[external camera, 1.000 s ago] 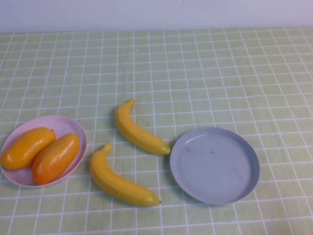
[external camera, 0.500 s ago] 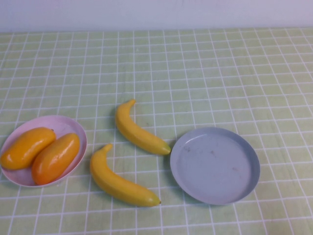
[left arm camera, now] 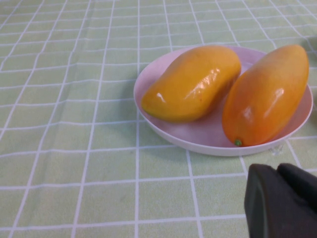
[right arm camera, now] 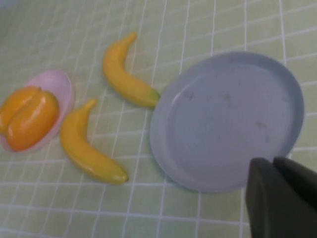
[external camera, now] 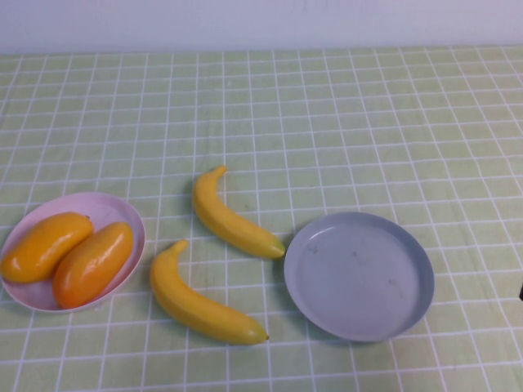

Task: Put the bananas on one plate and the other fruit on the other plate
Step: Put another type of fruit in the right plate

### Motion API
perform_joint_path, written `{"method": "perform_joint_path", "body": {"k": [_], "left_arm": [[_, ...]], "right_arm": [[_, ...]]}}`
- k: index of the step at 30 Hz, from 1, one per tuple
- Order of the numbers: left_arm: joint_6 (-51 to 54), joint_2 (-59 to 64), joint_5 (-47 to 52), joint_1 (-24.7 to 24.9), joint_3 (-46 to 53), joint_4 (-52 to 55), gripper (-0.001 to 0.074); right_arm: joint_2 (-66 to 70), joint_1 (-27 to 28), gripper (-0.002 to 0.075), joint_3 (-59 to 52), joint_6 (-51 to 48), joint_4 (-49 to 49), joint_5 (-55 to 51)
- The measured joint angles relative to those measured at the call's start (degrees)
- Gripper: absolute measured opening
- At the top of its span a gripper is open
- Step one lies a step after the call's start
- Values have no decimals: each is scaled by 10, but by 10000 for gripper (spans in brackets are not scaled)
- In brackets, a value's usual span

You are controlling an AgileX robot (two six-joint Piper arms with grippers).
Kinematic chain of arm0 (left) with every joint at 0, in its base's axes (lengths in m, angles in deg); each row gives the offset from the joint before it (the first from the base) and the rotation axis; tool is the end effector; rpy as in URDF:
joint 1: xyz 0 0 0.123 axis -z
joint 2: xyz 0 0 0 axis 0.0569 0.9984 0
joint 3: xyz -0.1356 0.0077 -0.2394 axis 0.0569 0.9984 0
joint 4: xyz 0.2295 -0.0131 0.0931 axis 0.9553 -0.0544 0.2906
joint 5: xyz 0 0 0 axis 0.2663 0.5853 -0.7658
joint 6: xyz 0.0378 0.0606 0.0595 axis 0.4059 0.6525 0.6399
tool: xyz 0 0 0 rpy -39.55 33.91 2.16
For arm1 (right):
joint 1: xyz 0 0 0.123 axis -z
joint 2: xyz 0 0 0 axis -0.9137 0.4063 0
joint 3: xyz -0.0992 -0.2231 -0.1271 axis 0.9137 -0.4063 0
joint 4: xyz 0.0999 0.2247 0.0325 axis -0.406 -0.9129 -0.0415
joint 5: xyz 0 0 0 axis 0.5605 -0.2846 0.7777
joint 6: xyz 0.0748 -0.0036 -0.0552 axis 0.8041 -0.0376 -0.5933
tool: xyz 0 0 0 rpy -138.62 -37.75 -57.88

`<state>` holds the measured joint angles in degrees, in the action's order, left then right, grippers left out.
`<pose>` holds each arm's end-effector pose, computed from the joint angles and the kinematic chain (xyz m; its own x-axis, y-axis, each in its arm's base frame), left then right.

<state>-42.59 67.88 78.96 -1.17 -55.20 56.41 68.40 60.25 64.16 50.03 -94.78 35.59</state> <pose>0.0605 -0.0003 0.1714 -0.2959 0.0496 -0.9539 0.0282 0.9987 0.0431 0.1059 0.0513 0.2728 -0.6620 0.2748 -0.6973 -0.2226 0.8163 0.5331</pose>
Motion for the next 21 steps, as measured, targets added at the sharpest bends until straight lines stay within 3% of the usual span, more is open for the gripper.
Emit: {"method": "perform_joint_path", "body": {"k": [9, 15, 21], "left_arm": [[0, 0, 0, 0, 0, 0, 4], [0, 0, 0, 0, 0, 0, 4], [0, 0, 0, 0, 0, 0, 4]], "right_arm": [[298, -9, -15, 182, -90, 40, -83], [461, -112, -15, 317, -70, 150, -88], [586, -208, -15, 447, -67, 191, -101]]}}
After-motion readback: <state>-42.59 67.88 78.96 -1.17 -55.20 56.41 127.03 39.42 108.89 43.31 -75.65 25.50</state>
